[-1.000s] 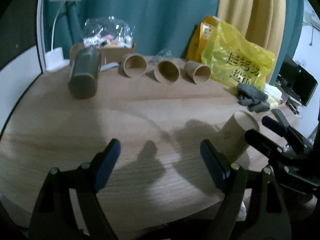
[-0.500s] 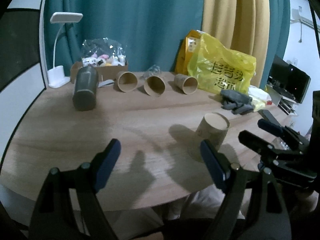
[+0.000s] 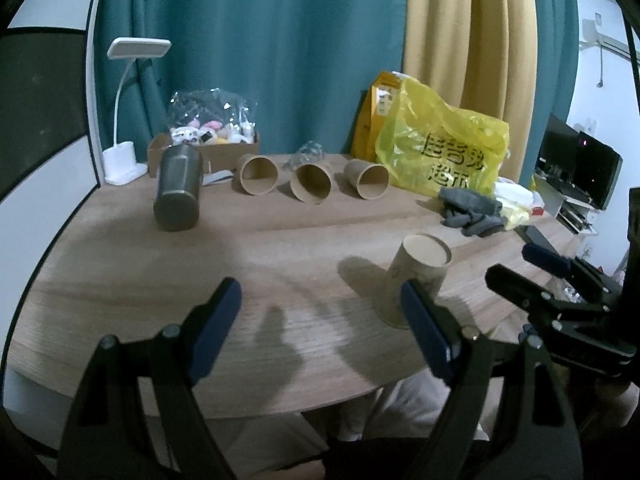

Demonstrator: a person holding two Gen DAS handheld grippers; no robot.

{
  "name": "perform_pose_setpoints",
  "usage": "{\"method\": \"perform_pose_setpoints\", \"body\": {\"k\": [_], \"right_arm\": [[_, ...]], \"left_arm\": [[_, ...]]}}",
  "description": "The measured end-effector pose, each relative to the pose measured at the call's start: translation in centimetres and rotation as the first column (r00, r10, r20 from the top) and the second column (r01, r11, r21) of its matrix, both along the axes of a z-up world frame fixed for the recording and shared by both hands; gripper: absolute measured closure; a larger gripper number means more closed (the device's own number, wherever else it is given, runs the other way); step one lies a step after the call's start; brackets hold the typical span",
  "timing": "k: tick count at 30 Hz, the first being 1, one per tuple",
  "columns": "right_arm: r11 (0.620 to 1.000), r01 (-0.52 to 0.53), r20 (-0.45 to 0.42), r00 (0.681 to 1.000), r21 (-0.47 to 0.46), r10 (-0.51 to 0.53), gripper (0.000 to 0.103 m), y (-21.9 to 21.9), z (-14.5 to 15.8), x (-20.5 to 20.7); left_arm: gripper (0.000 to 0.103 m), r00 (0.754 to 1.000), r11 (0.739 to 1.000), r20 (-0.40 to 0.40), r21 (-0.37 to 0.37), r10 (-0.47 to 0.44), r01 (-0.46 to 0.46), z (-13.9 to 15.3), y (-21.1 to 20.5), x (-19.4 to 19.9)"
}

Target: Flip cup upside down

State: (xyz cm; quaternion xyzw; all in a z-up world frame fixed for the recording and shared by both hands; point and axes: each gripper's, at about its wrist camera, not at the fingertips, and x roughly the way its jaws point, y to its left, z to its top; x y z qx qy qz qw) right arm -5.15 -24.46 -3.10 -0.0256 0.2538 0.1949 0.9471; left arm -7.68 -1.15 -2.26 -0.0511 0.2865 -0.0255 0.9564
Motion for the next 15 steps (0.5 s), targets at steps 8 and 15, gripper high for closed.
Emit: {"method": "perform_pose_setpoints", "body": {"k": [8,15], "right_arm": [[1.000,-0.004,-0.003,1.000,-0.001,0.004,0.016,0.07,0.02,0.18],[1.000,-0.007,-0.007,1.000,-0.004,0.007,0.016,0.22,-0.11,0.34]], "left_arm": [[0.020,1.000,1.000,0.000,0.002,0.005,-0.005,0.03,-0.14,-0.11],[0.020,1.000,1.000,-0.005,0.005,0.009,-0.009,0.00,-0.23,-0.11]]}}
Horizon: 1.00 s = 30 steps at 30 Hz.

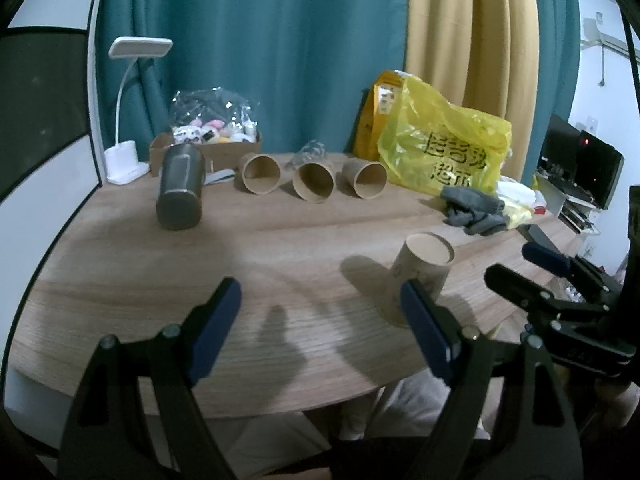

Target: Flip cup upside down

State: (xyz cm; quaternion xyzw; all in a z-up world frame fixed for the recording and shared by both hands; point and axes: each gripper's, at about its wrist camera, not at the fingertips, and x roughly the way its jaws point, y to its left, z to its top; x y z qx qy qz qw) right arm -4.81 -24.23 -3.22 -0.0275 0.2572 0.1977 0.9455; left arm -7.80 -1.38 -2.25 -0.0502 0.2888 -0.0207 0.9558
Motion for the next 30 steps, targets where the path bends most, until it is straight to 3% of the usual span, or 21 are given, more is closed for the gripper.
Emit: {"method": "perform_pose_setpoints", "body": {"k": [30], "right_arm": [[1.000,-0.001,-0.014,1.000,0.005,0.001,0.016,-0.05,-0.26,0.10]], "left_arm": [[0.020,1.000,1.000,-0.005,-0.009,0.008,-0.008,0.06,0.37,0.03]]}}
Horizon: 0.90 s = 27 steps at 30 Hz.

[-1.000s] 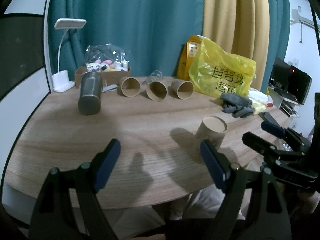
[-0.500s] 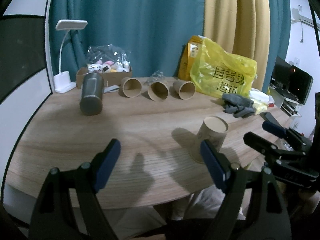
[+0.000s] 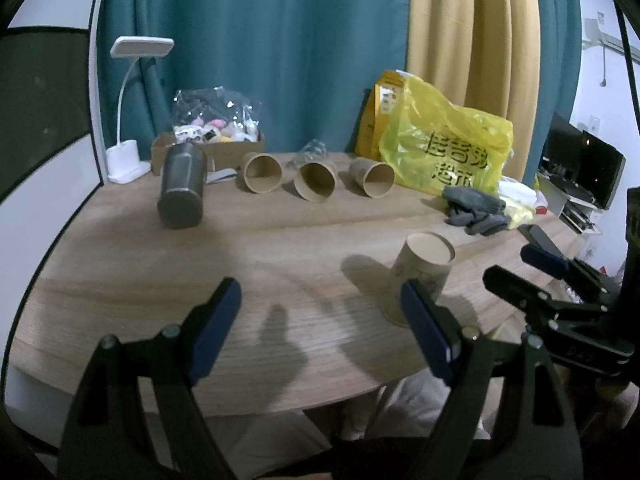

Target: Flip cup upside down

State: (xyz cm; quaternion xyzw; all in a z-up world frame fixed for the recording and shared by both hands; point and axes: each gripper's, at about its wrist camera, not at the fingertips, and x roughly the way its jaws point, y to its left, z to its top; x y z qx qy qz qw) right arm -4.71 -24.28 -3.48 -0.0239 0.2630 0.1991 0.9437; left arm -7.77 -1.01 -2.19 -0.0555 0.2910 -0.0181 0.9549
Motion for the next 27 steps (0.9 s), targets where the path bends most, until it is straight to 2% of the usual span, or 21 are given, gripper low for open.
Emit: {"method": "perform_pose_setpoints", "body": {"k": [27], "right_arm": [[1.000,-0.003,-0.015,1.000,-0.002,0.003,0.016,0.60,-0.38,0.23]], "left_arm": [[0.020,1.000,1.000,-0.003,-0.008,0.004,-0.004,-0.23,0.18,-0.01]]}}
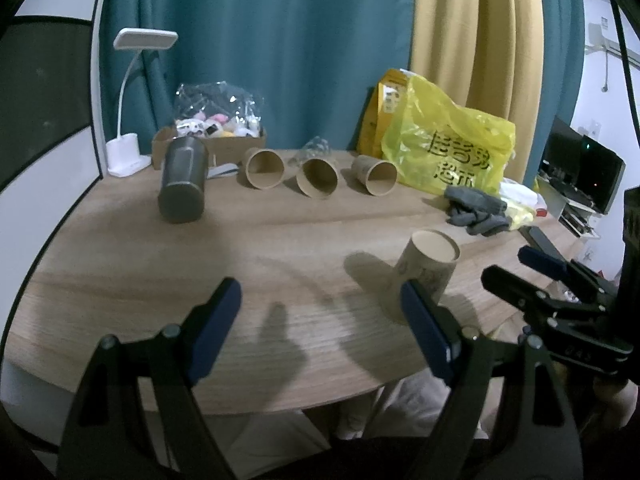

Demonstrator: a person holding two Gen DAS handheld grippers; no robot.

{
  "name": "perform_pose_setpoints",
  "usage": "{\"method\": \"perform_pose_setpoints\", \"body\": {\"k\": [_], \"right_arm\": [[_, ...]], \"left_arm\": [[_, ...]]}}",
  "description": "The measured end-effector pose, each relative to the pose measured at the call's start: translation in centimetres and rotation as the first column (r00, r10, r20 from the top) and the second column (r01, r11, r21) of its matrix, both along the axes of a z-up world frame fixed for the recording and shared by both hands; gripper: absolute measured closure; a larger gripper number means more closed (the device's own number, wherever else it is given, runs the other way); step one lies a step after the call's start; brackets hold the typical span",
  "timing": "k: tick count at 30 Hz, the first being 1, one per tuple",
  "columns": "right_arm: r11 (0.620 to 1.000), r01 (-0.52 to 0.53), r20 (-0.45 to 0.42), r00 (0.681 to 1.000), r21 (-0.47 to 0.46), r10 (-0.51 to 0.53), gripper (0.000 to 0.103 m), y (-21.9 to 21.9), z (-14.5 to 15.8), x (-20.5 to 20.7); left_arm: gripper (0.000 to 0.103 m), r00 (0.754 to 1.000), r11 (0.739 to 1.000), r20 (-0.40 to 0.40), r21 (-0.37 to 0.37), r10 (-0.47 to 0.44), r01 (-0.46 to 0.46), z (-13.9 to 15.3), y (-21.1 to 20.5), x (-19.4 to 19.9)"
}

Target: Flip cup upside down

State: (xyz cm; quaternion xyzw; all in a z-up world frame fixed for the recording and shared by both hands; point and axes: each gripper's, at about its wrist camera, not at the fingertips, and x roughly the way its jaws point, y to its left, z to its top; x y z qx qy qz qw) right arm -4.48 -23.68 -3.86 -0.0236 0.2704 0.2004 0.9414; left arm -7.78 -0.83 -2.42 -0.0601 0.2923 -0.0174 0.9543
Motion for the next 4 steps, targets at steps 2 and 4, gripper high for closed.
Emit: {"method": "perform_pose_setpoints", "body": {"k": [2,4], "right_arm": [[1.000,-0.001,0.000,1.000,0.001,0.001,0.016,0.09,-0.10,0.11],[1.000,-0.004,-0.004,1.000,-0.001,0.004,0.016,0.31,-0.33,0.34]], "left_arm": [[0.020,1.000,1.000,0.007,0.003,0.001,-0.001,-0.06,-0.02,0.08],[0.020,1.000,1.000,0.003,0.002,0.002,-0.002,-0.26,0.01,0.33]]}}
